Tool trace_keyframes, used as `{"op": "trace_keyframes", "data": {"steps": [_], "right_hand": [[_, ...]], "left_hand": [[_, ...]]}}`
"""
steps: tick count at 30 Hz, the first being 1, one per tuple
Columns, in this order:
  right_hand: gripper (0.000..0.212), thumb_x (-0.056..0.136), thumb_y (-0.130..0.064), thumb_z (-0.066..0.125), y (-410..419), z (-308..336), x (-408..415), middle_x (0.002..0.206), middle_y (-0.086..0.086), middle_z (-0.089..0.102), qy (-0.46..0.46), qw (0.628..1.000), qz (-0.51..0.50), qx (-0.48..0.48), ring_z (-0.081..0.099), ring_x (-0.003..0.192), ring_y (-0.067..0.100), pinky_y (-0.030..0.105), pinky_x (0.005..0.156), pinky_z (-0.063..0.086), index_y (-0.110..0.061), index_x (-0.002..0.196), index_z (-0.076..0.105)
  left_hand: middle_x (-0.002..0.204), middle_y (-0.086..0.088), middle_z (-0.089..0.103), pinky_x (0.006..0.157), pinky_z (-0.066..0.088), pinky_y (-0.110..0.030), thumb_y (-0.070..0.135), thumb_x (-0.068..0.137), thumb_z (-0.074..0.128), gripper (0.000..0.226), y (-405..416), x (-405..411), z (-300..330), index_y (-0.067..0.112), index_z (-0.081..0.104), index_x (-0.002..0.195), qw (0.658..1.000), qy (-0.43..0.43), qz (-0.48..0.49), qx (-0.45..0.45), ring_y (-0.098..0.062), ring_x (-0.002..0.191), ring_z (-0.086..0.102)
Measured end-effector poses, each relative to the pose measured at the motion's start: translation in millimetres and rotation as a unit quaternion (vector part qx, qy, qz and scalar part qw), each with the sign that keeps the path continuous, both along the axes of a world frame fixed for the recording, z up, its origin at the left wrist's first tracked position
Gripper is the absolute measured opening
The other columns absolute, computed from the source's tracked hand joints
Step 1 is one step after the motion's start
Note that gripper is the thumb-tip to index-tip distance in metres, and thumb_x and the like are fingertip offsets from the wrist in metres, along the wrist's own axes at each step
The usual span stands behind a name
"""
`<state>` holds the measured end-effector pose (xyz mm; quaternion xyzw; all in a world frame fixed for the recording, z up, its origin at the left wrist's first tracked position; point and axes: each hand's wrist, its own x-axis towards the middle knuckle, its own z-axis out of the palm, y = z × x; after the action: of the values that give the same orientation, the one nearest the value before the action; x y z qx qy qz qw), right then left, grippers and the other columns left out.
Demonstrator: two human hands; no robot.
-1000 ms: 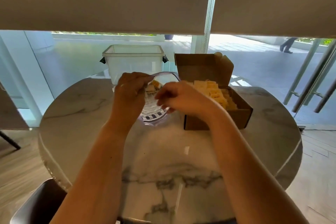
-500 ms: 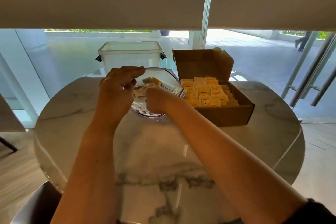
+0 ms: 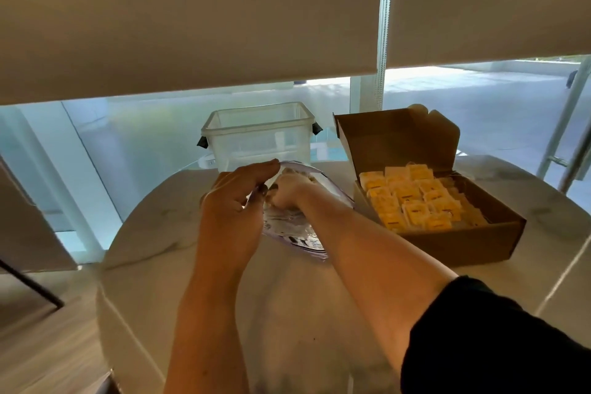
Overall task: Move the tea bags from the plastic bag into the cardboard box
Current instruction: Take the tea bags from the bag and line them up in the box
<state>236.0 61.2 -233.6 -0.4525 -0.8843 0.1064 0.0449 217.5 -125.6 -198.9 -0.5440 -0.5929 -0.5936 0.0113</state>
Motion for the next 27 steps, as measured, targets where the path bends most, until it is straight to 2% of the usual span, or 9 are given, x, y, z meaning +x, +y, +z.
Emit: {"op": "trace_keyframes", "data": {"steps": [3, 6, 8, 12, 15, 17, 22, 25, 27], "right_hand": [[0.039, 0.087, -0.028, 0.058, 0, -1, -1, 0.120, 0.010, 0.056, 0.046, 0.999, -0.004, -0.028, 0.053, 0.107, 0.024, 0.030, 0.077, 0.039, -0.013, 0.122, 0.053], [0.015, 0.089, -0.020, 0.055, -5, 1, 4, 0.096, 0.008, 0.061, 0.059, 0.998, 0.011, -0.023, 0.054, 0.089, 0.020, 0.026, 0.066, 0.039, -0.009, 0.099, 0.060], [0.013, 0.090, -0.020, 0.055, -12, 4, 10, 0.085, 0.006, 0.061, 0.067, 0.998, 0.016, -0.011, 0.056, 0.087, 0.021, 0.025, 0.067, 0.042, -0.009, 0.084, 0.060], [0.016, 0.086, -0.023, 0.060, -32, 6, 29, 0.088, 0.009, 0.064, 0.065, 0.996, 0.064, 0.014, 0.060, 0.086, 0.024, 0.030, 0.071, 0.041, -0.007, 0.085, 0.062], [0.011, 0.085, -0.021, 0.062, -56, 7, 56, 0.078, 0.005, 0.056, 0.074, 0.989, 0.125, 0.019, 0.051, 0.075, 0.018, 0.021, 0.063, 0.035, -0.011, 0.082, 0.061], [0.015, 0.087, -0.020, 0.060, -72, 10, 75, 0.082, 0.003, 0.057, 0.079, 0.984, 0.158, 0.009, 0.051, 0.076, 0.015, 0.017, 0.059, 0.035, -0.007, 0.093, 0.066], [0.011, 0.086, -0.017, 0.061, -91, 10, 107, 0.089, 0.007, 0.063, 0.096, 0.982, 0.159, -0.043, 0.055, 0.082, 0.017, 0.022, 0.070, 0.043, -0.010, 0.092, 0.065], [0.043, 0.086, -0.021, 0.063, -99, 8, 119, 0.123, 0.004, 0.058, 0.139, 0.978, 0.145, -0.054, 0.054, 0.109, 0.017, 0.024, 0.091, 0.045, -0.019, 0.128, 0.054], [0.062, 0.087, -0.019, 0.063, -102, 9, 125, 0.146, 0.000, 0.040, 0.135, 0.979, 0.151, -0.037, 0.039, 0.132, 0.019, 0.031, 0.108, 0.035, -0.026, 0.142, 0.036]], "left_hand": [[0.098, 0.034, 0.053, 0.075, 0.035, 0.005, -0.002, 0.088, 0.056, 0.048, -1, 2, 0, 0.044, 0.060, 0.100, 1.000, 0.016, 0.009, 0.007, 0.011, 0.095, 0.055], [0.104, 0.024, 0.059, 0.078, 0.037, 0.004, 0.000, 0.089, 0.056, 0.040, 0, 3, -3, 0.035, 0.064, 0.105, 1.000, 0.013, 0.016, 0.006, -0.002, 0.098, 0.058], [0.109, 0.015, 0.062, 0.078, 0.038, 0.003, 0.002, 0.090, 0.056, 0.034, 1, 3, -4, 0.028, 0.067, 0.109, 1.000, 0.010, 0.026, 0.003, -0.004, 0.098, 0.058], [0.098, 0.033, 0.052, 0.073, 0.035, 0.005, 0.001, 0.090, 0.055, 0.040, -1, 6, -3, 0.035, 0.062, 0.108, 1.000, 0.020, 0.015, 0.007, 0.012, 0.092, 0.053], [0.097, 0.034, 0.053, 0.073, 0.036, 0.004, -0.001, 0.089, 0.055, 0.043, -2, 8, -3, 0.038, 0.061, 0.105, 1.000, 0.015, 0.006, -0.003, 0.009, 0.094, 0.053], [0.099, 0.028, 0.058, 0.073, 0.038, 0.003, -0.002, 0.088, 0.055, 0.042, -2, 9, -4, 0.036, 0.063, 0.106, 1.000, 0.015, 0.004, -0.010, 0.007, 0.093, 0.055], [0.097, 0.021, 0.061, 0.070, 0.038, 0.002, -0.005, 0.085, 0.056, 0.042, -3, 15, -5, 0.031, 0.067, 0.104, 1.000, 0.024, -0.003, -0.014, 0.017, 0.086, 0.053], [0.095, 0.020, 0.062, 0.066, 0.038, 0.001, -0.008, 0.082, 0.056, 0.043, -3, 15, -6, 0.030, 0.067, 0.100, 0.999, 0.037, -0.014, -0.025, 0.019, 0.084, 0.052], [0.095, 0.016, 0.064, 0.067, 0.038, 0.001, -0.011, 0.081, 0.056, 0.041, -1, 14, -8, 0.023, 0.070, 0.099, 0.998, 0.044, -0.019, -0.034, 0.018, 0.085, 0.053]]}}
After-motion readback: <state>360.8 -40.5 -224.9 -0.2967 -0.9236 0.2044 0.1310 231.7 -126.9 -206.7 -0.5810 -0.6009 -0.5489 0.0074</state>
